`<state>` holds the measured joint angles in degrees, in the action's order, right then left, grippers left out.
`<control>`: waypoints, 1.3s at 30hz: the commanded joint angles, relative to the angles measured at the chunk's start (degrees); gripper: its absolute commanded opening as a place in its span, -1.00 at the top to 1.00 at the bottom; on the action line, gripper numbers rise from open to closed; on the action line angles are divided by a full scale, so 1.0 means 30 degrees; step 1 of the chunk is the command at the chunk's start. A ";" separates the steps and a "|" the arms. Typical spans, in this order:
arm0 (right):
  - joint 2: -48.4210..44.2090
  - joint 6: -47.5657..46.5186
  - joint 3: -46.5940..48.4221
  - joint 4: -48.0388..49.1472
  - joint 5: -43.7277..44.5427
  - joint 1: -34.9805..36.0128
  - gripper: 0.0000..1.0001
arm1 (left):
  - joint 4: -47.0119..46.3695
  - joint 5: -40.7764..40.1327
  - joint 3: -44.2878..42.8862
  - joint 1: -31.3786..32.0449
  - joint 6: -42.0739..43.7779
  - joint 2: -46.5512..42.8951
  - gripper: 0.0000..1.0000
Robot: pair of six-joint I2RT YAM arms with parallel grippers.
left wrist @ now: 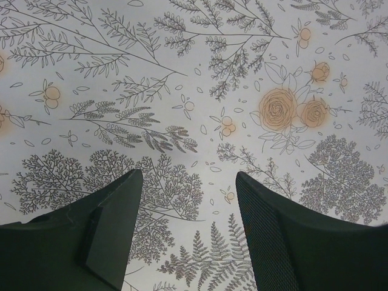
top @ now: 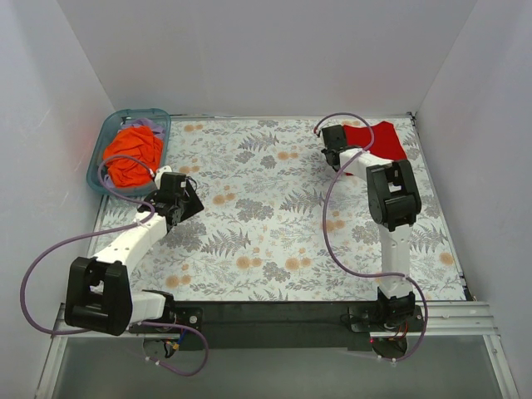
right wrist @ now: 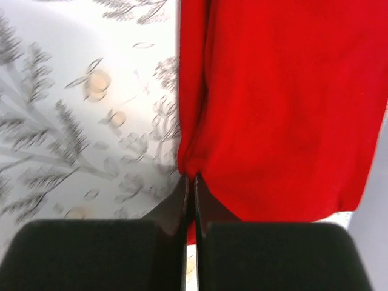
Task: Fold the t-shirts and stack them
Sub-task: Neatly place the folded tshirt to the corner
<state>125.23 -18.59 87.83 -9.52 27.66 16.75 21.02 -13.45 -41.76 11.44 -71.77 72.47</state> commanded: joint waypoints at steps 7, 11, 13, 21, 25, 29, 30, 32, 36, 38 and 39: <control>0.3255 -0.4643 0.3498 0.1942 0.3817 -0.0631 0.97 | 0.0085 -0.0350 -0.0290 -0.0035 0.0221 0.0102 -0.23; 0.4483 -0.4731 0.5172 0.1972 0.3875 -0.1043 0.97 | 0.0085 -0.0174 -0.0144 -0.0005 0.0192 0.0423 -0.23; 0.4895 -0.5052 0.5700 0.2146 0.4080 -0.1218 0.97 | 0.0085 -0.0116 -0.0114 -0.0005 0.0192 0.0629 -0.23; 0.6244 -0.6109 0.6727 0.2997 0.4579 -0.1980 0.97 | 0.0114 -0.0408 -0.0144 -0.0005 0.0221 0.1215 -0.23; 0.6304 -0.5787 0.6788 0.2997 0.4287 -0.1923 0.72 | 0.0085 -0.0379 -0.0289 -0.0005 0.0221 0.1479 -0.23; 0.5197 -0.5115 0.6524 0.2997 0.3325 -0.1426 0.08 | 0.0026 -0.0292 -0.0348 -0.0005 0.0221 0.1304 -0.23; 0.4813 -0.4793 0.6349 0.2910 0.3058 -0.1279 -0.04 | 0.0026 -0.0291 -0.0319 -0.0005 0.0221 0.1158 -0.23; 0.3471 -0.3771 0.6143 0.2443 0.2357 -0.0694 -0.30 | -0.0090 -0.0262 -0.0290 -0.0005 0.0250 0.0721 -0.23; 0.0948 -0.2422 0.5967 0.0746 0.2031 0.0593 -0.46 | -0.0091 -0.0203 -0.0202 -0.0005 0.0251 -0.0539 -0.24; -0.0891 -0.1717 0.5298 -0.0338 0.2147 0.0918 -0.63 | -0.0179 -0.0057 0.0061 -0.0005 0.0222 -0.1154 -0.25; -0.1570 -0.0844 0.4945 -0.0778 0.2147 0.1151 -0.73 | -0.0179 0.0233 0.0091 -0.0005 0.0279 -0.1767 -0.25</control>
<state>130.93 -28.18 104.16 -7.70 35.51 17.72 21.02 -13.39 -41.71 11.46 -71.72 72.36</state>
